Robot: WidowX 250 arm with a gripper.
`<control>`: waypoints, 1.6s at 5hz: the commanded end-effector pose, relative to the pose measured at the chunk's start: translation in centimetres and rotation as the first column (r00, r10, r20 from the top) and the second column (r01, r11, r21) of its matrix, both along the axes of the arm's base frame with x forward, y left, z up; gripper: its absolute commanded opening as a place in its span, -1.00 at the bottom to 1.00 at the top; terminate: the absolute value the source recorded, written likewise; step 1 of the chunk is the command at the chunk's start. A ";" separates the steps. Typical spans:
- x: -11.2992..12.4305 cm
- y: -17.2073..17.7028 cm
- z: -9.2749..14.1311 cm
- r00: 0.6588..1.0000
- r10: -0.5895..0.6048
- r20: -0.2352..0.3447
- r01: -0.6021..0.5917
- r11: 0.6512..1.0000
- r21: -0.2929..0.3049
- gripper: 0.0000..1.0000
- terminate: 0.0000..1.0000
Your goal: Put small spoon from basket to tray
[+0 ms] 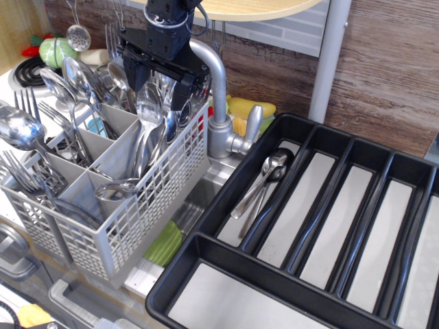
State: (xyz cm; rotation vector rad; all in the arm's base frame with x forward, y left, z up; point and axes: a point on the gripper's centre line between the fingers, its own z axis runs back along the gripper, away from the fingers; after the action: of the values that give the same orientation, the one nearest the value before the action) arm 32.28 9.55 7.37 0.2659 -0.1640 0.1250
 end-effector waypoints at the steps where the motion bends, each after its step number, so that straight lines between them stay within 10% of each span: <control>1: 0.0 0.0 0.0 1.000 0.000 0.000 0.000 1.000 0.000 1.00 -1.00; 5: 0.7 1.0 -4.0 0.999 0.005 0.033 -0.001 0.993 -0.114 1.00 -1.00; 6: 0.7 0.6 -3.9 0.999 0.029 0.032 -0.023 0.988 -0.153 -1.00 -1.00; 8: 1.1 -0.8 -0.5 0.992 0.123 -0.010 -0.123 0.971 -0.203 -1.00 -1.00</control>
State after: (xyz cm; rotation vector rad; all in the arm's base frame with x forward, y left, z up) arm 31.95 7.43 5.80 0.1101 -0.0395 0.2770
